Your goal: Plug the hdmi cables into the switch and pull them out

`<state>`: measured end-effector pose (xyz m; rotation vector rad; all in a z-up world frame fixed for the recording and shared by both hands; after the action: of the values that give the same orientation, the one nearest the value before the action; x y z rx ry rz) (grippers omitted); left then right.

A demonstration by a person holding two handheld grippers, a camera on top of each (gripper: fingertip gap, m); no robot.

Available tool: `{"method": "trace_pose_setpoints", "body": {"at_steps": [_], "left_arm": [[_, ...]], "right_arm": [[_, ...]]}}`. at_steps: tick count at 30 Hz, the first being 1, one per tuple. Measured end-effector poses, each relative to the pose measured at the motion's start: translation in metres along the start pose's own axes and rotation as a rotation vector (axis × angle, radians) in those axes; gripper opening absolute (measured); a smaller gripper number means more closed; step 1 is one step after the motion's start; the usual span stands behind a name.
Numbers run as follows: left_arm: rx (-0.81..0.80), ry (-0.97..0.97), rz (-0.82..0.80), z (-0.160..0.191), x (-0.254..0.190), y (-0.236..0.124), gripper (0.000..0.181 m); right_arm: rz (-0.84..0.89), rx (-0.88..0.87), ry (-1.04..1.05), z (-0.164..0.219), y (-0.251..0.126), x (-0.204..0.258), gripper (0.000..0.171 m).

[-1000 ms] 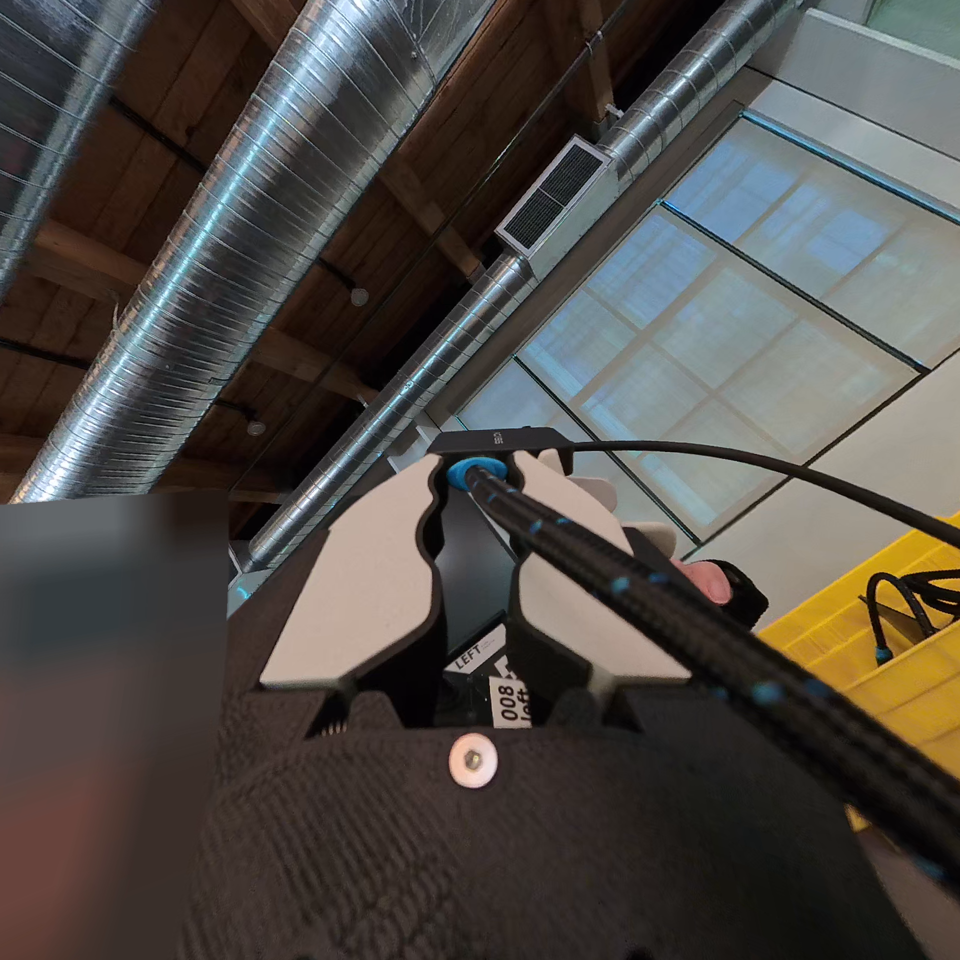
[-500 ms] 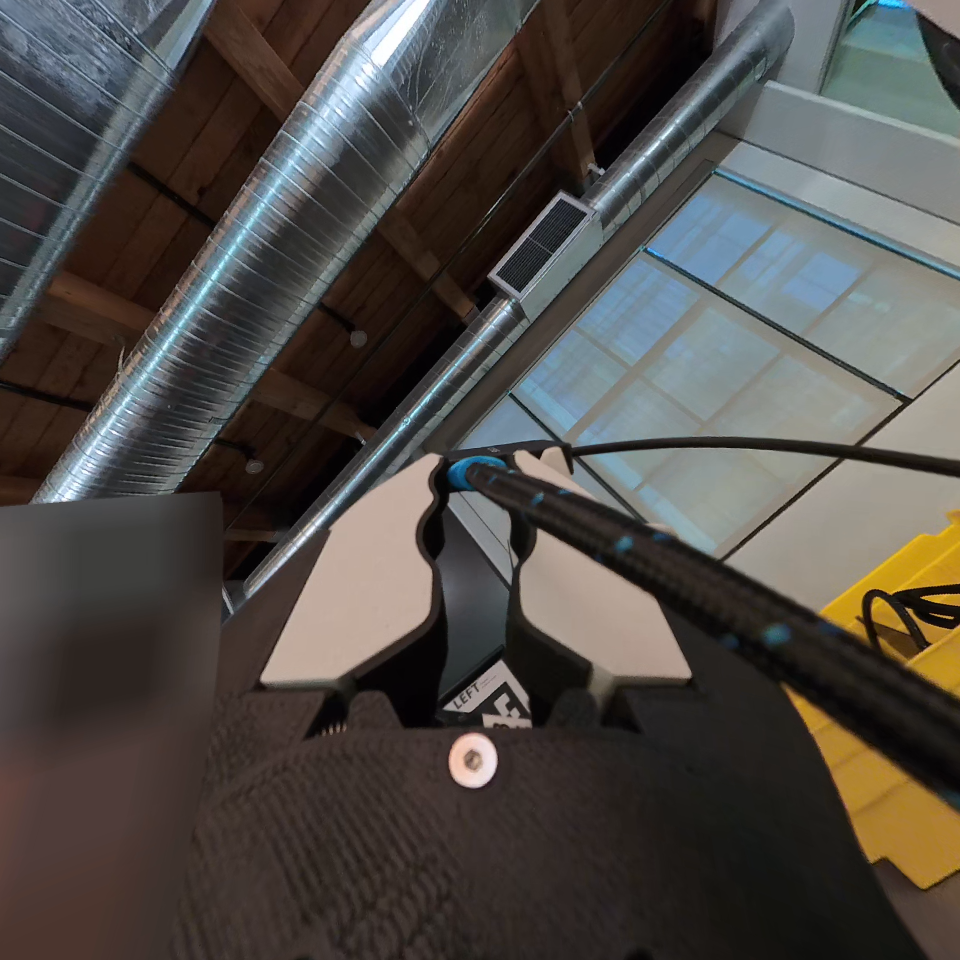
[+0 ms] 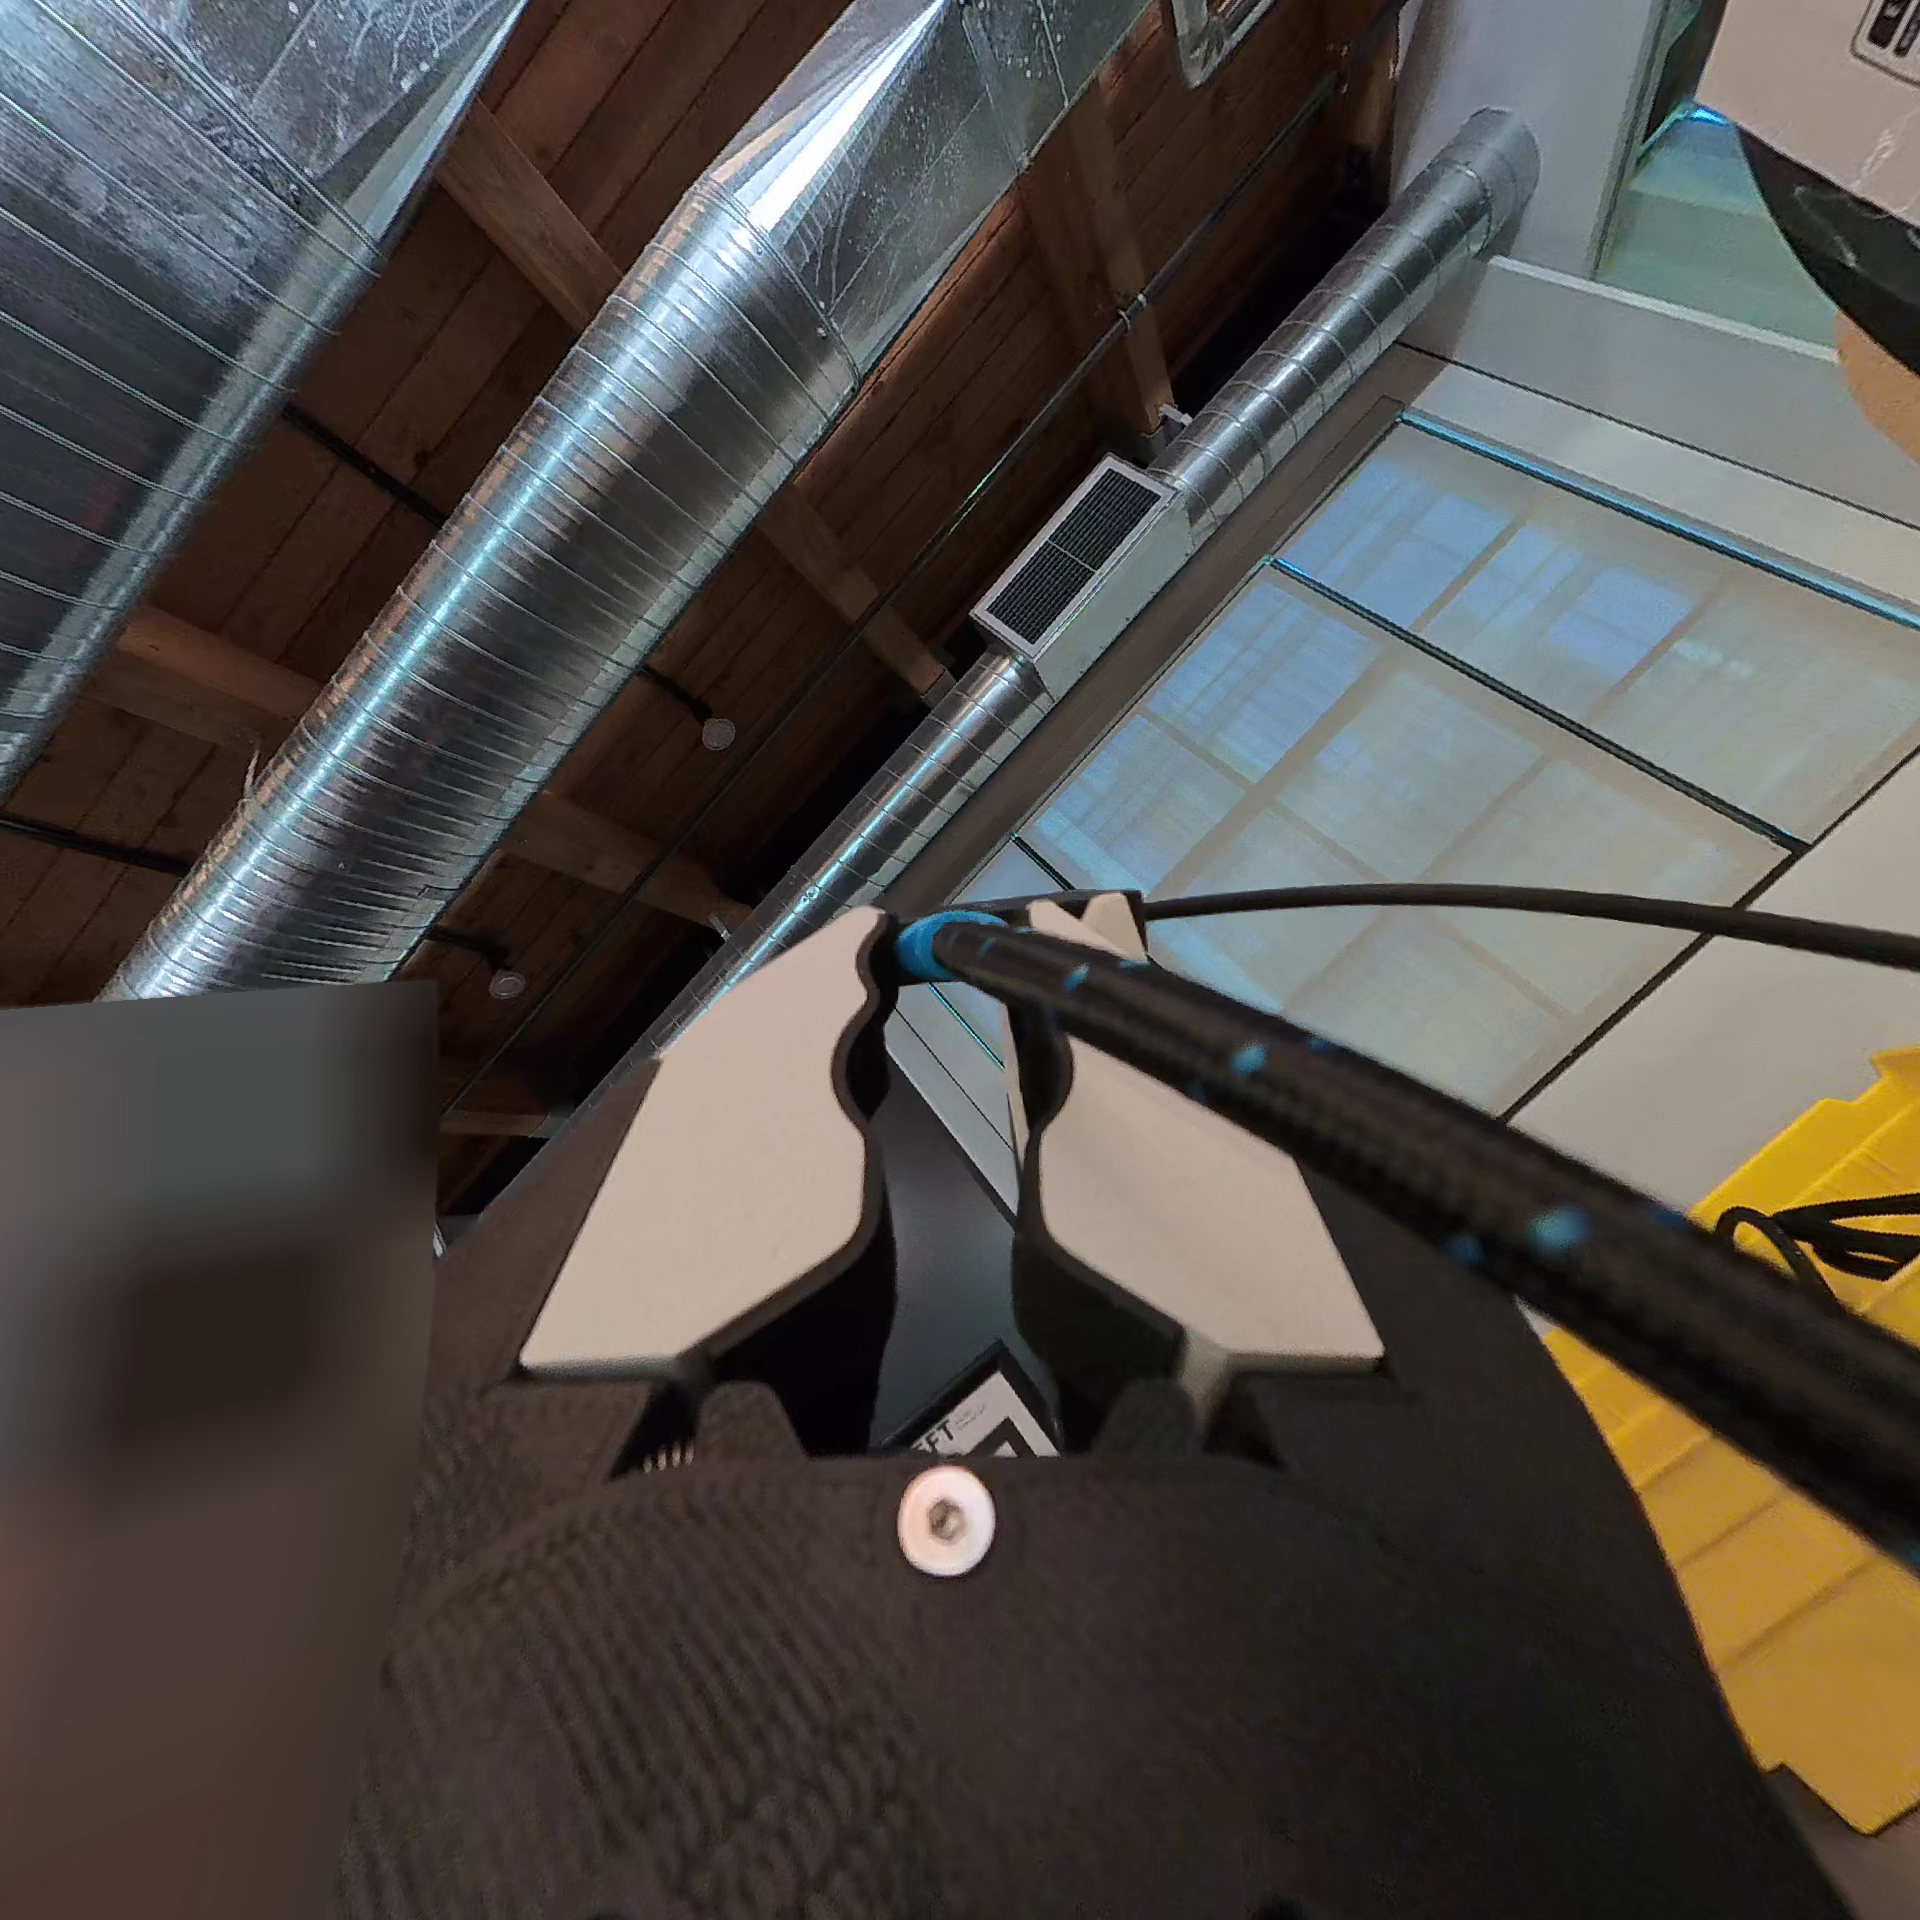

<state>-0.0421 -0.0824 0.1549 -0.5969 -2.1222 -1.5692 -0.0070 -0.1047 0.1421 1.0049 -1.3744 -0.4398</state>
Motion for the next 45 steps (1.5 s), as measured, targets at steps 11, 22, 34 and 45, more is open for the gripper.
{"method": "trace_pose_setpoints", "body": {"at_steps": [11,22,34,45], "left_arm": [[0.023,-0.038,-0.002,0.004,-0.007,-0.002,0.067],[0.049,-0.058,-0.005,0.004,-0.009,-0.002,0.067],[0.033,-0.028,0.029,0.006,-0.012,-0.003,0.066],[0.074,-0.080,0.039,0.008,-0.019,-0.003,0.066]], "right_arm": [[0.000,-0.050,-0.036,-0.003,-0.004,-0.003,0.021],[-0.003,-0.064,-0.061,-0.002,-0.006,-0.002,0.021],[0.010,-0.088,0.024,-0.004,-0.007,-0.006,0.022],[0.005,-0.120,0.056,-0.007,-0.010,-0.008,0.022]]}}
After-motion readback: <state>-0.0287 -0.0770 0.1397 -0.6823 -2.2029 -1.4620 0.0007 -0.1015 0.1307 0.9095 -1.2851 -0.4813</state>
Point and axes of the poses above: each gripper's, where its closed fingertips meet, y out along the fingers, z out of its underside, x = y × z across the jaws, the point moved 1 cm from there along -y, back along the fingers, and after that the axes turned 13 degrees about -x, right-handed, at the moved point
